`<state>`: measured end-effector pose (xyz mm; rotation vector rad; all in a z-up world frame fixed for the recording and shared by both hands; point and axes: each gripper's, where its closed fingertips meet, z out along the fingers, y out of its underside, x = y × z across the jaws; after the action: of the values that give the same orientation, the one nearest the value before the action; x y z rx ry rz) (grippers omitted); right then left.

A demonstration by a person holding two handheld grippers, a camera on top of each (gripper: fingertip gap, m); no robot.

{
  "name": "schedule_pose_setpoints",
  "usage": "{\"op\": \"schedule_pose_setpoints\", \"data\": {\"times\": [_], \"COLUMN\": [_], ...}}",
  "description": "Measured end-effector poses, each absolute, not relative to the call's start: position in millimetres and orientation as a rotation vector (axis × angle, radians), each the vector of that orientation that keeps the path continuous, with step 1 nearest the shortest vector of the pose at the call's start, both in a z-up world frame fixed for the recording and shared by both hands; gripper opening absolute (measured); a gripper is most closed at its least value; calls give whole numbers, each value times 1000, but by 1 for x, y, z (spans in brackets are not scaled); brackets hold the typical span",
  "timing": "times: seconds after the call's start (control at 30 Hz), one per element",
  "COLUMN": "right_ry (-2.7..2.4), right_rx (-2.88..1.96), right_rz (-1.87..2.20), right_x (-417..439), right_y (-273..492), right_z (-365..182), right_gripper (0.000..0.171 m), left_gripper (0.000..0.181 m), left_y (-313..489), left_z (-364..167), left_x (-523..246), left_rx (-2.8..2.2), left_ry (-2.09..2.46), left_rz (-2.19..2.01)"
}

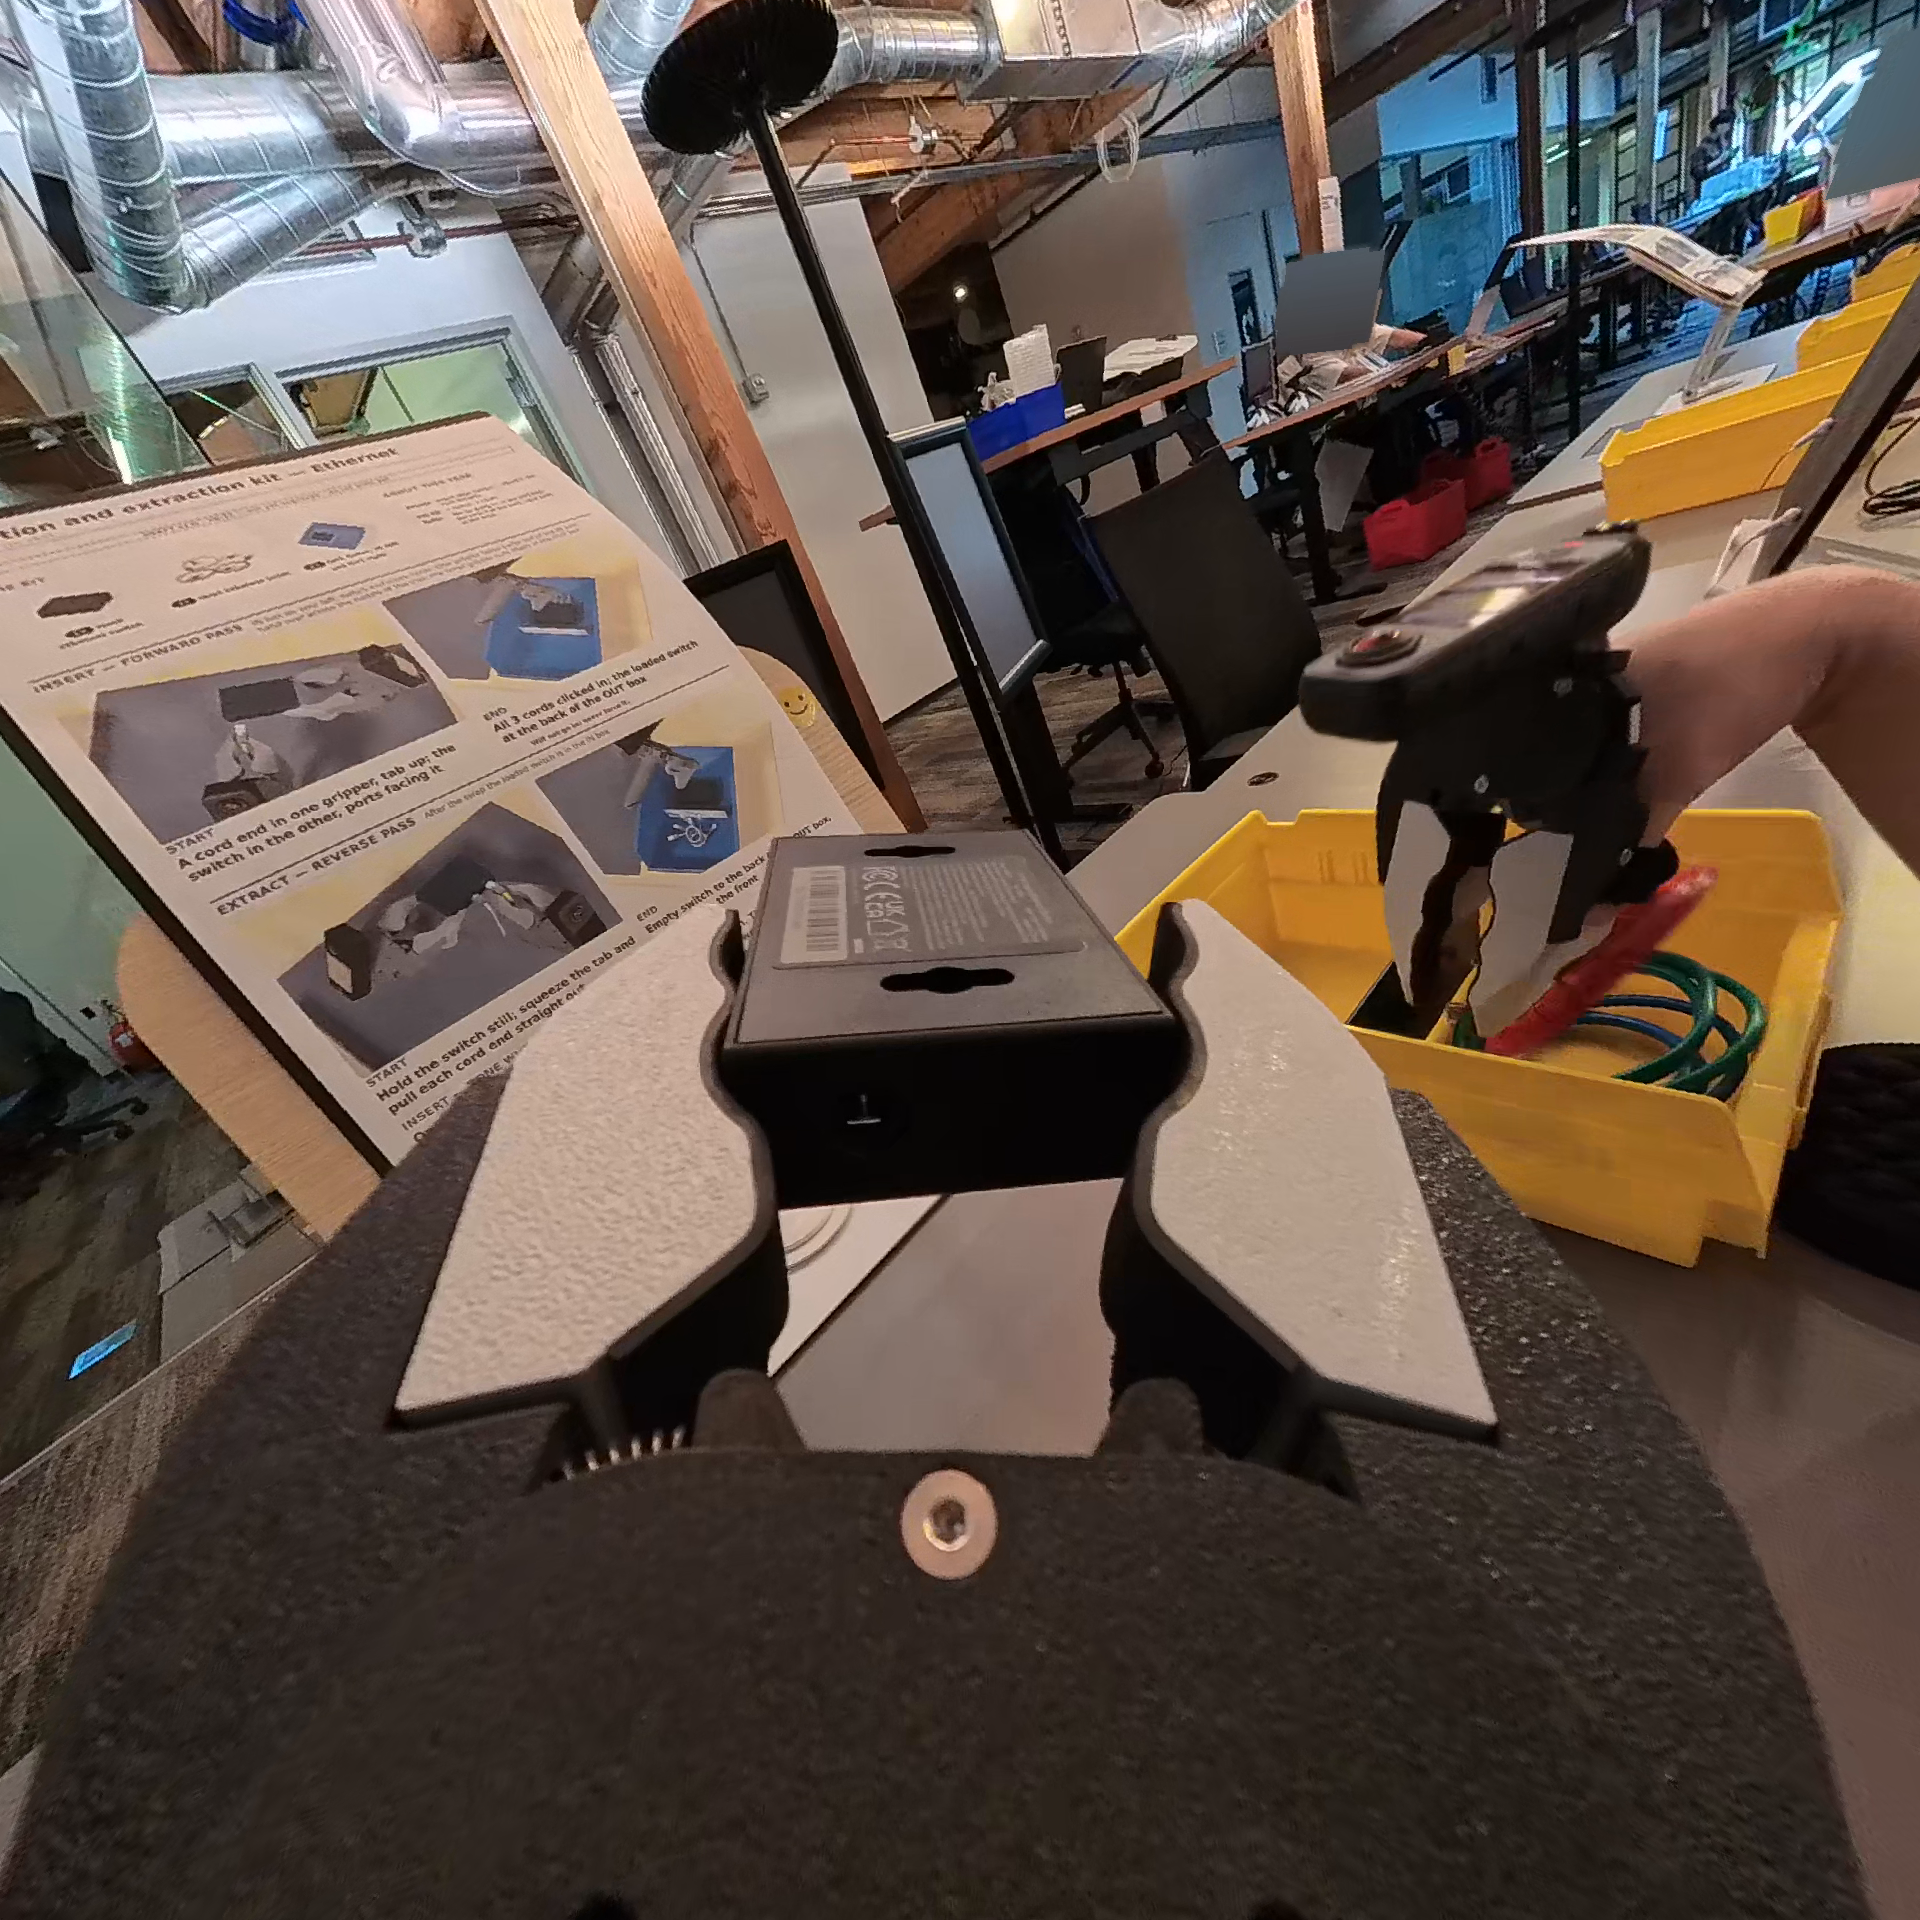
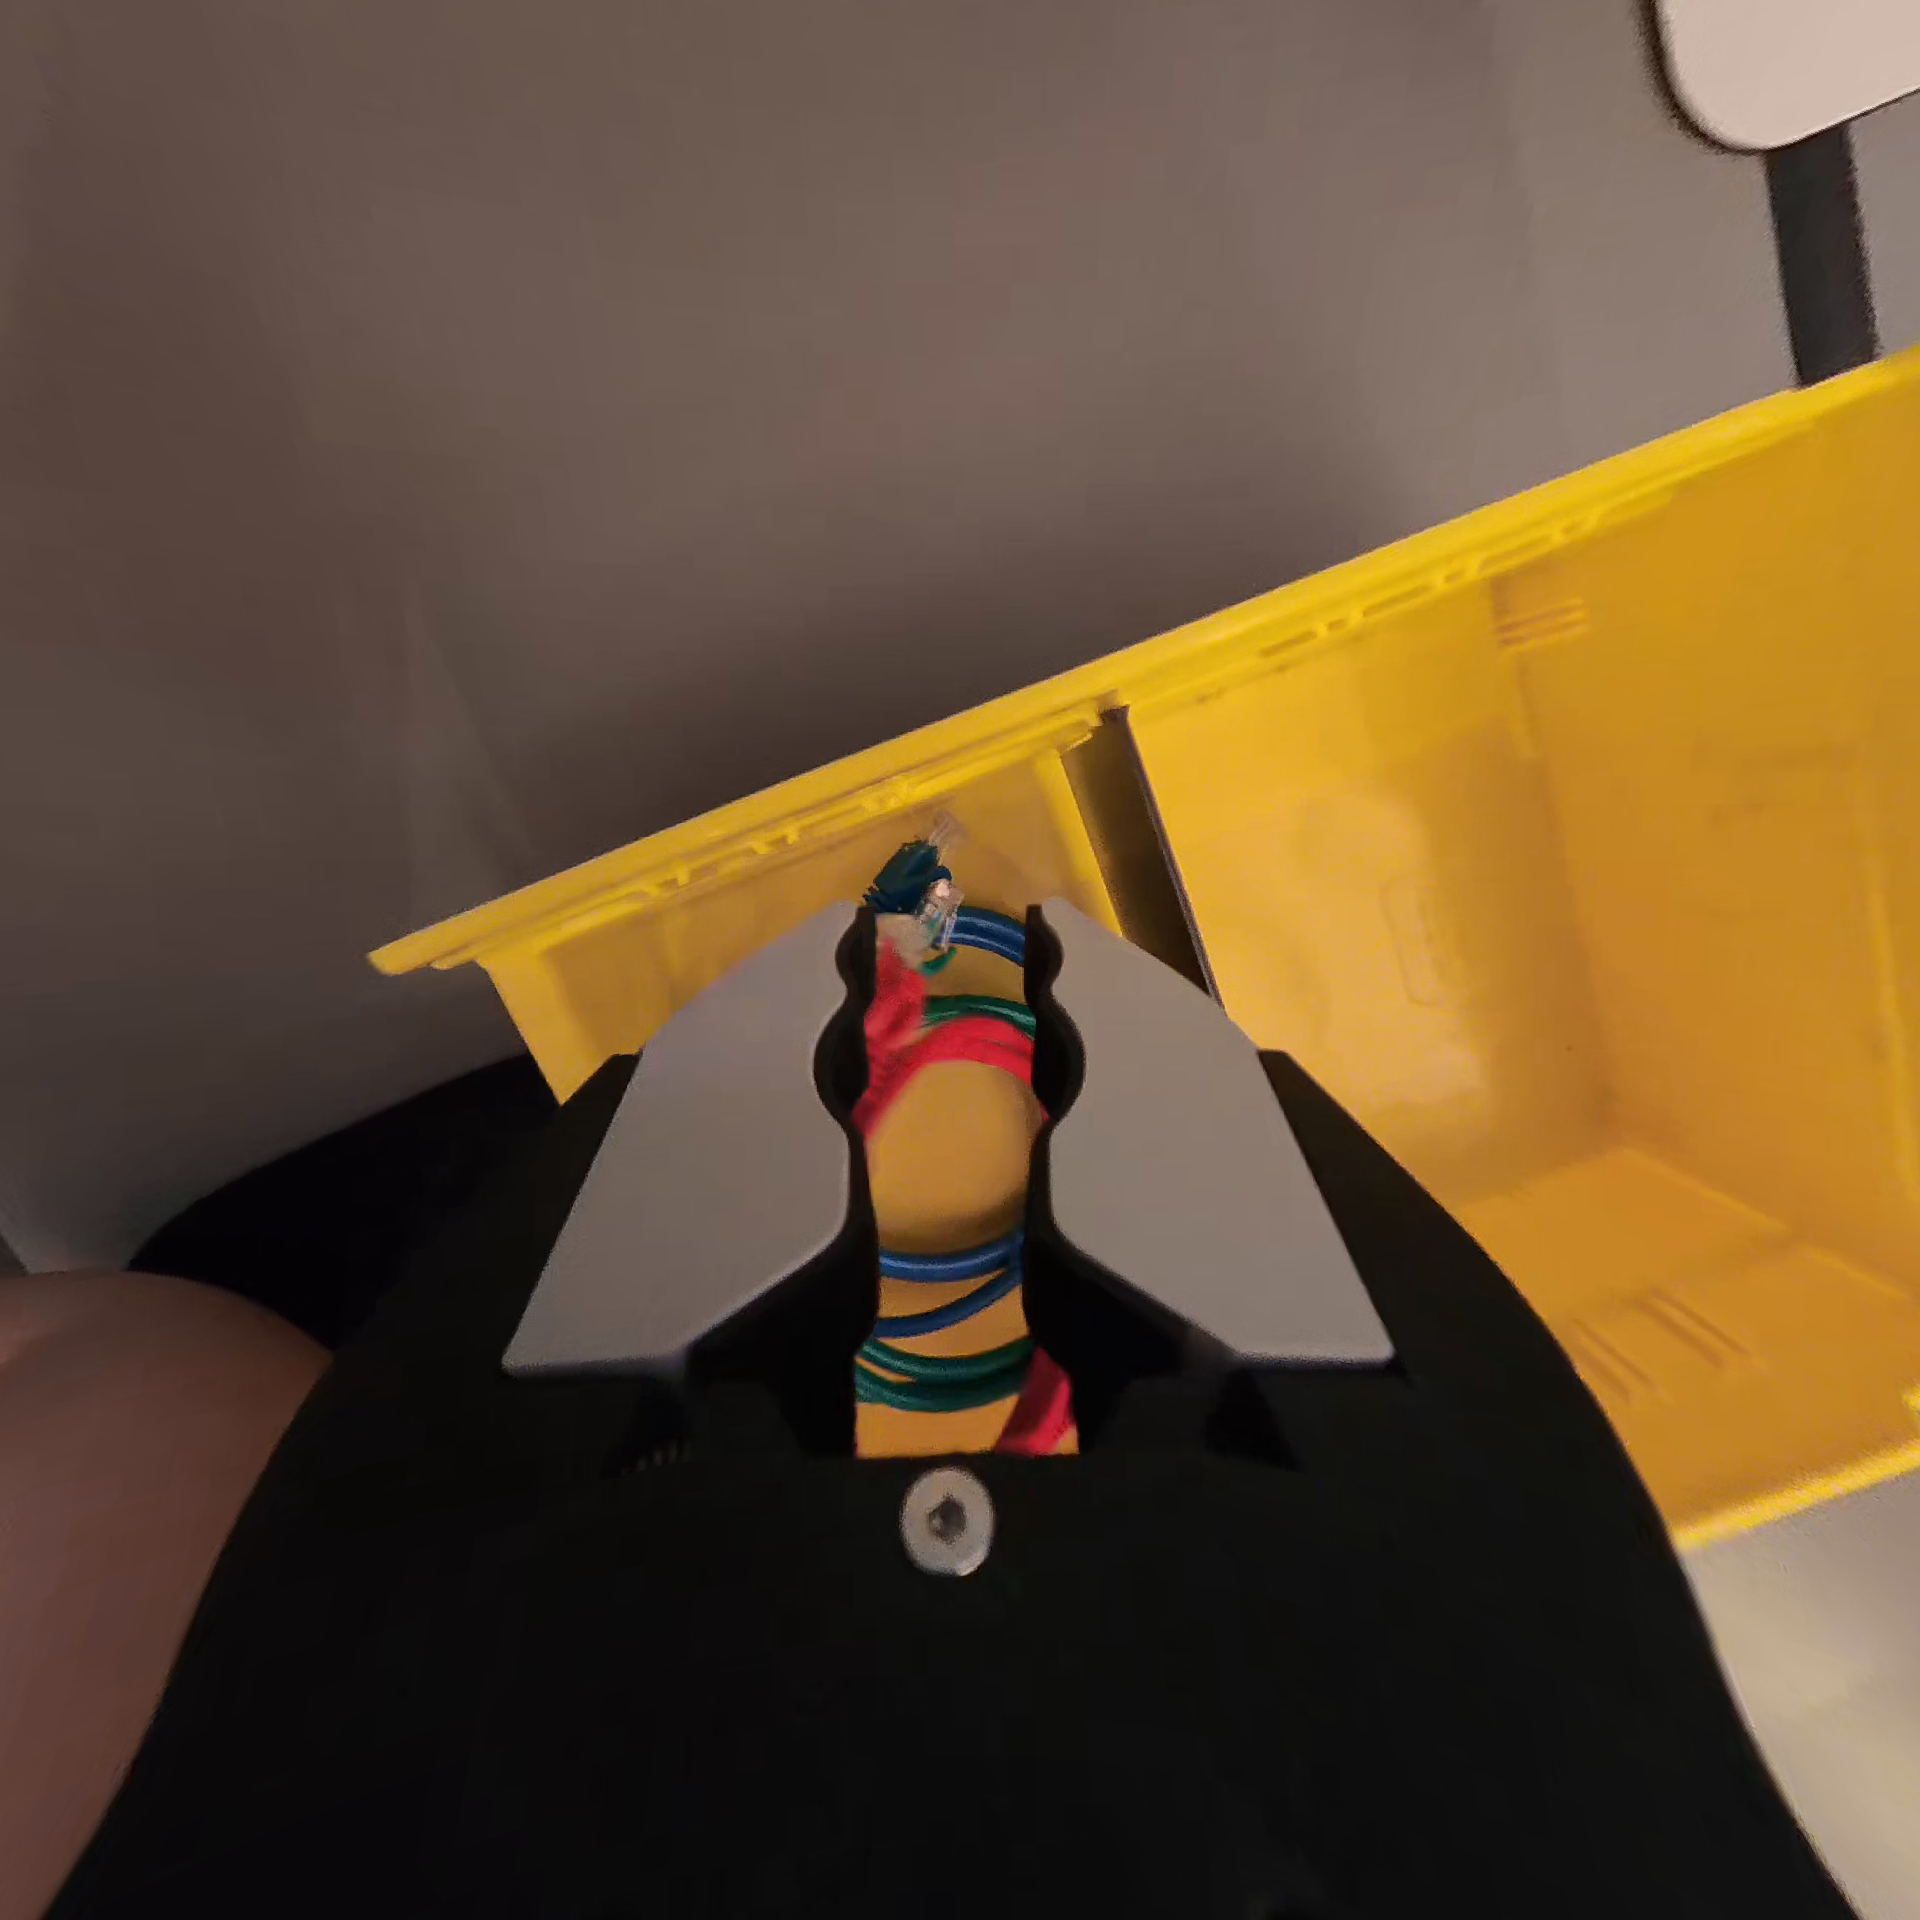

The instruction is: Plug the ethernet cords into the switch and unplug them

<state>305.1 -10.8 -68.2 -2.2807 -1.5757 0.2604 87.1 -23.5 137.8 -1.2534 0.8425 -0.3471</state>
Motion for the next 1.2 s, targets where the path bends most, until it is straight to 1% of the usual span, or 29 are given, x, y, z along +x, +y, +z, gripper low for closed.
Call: {"op": "schedule_pose_setpoints", "data": {"times": [0.13,0.3,0.4,0.5,0.53,0.57,0.6,0.67,0.73,0.83,0.93,1.0,1.07,1.2], "right_ry": [-1512,-1446,-1462,-1549,-1566,-1569,-1562,-1539,-1533,-1498,-1408,-1406,-1439,-1508], "right_rx": [-2281,-2287,-2103,-1788,-1697,-1590,-1474,-1248,-1071,-983,-1013,-983,-982,-1003], "right_rz": [225,289,245,196,175,148,128,127,206,408,704,846,860,765], "right_x": [323,347,333,299,288,275,260,226,193,166,160,157,153,142], "right_y": [-23,-48,-39,-38,-39,-39,-40,-45,-59,-70,-68,-75,-76,-74], "right_z": [-50,-37,-14,19,29,41,55,82,98,108,117,118,111,95], "right_gripper": [27,19,18,25,31,42,49,55,55,59,65,65,72,72], "left_gripper": [75,75,75,75,75,75,75,75,74,75,75,75,75,75], "left_y": [-25,-26,-29,-34,-38,-44,-47,-50,-56,-69,-84,-88,-91,-92], "left_z": [137,134,126,118,116,115,114,114,115,115,106,101,97,95], "left_x": [88,92,102,113,117,122,124,127,129,132,139,144,148,151], "left_rx": [-1254,-1265,-1283,-1296,-1290,-1273,-1274,-1280,-1262,-1198,-1141,-1133,-1130,-1129], "left_ry": [851,872,922,966,994,1026,1033,1032,1055,1143,1272,1301,1318,1325], "left_rz": [-350,-369,-432,-508,-546,-591,-631,-703,-765,-762,-761,-753,-754,-755]}}
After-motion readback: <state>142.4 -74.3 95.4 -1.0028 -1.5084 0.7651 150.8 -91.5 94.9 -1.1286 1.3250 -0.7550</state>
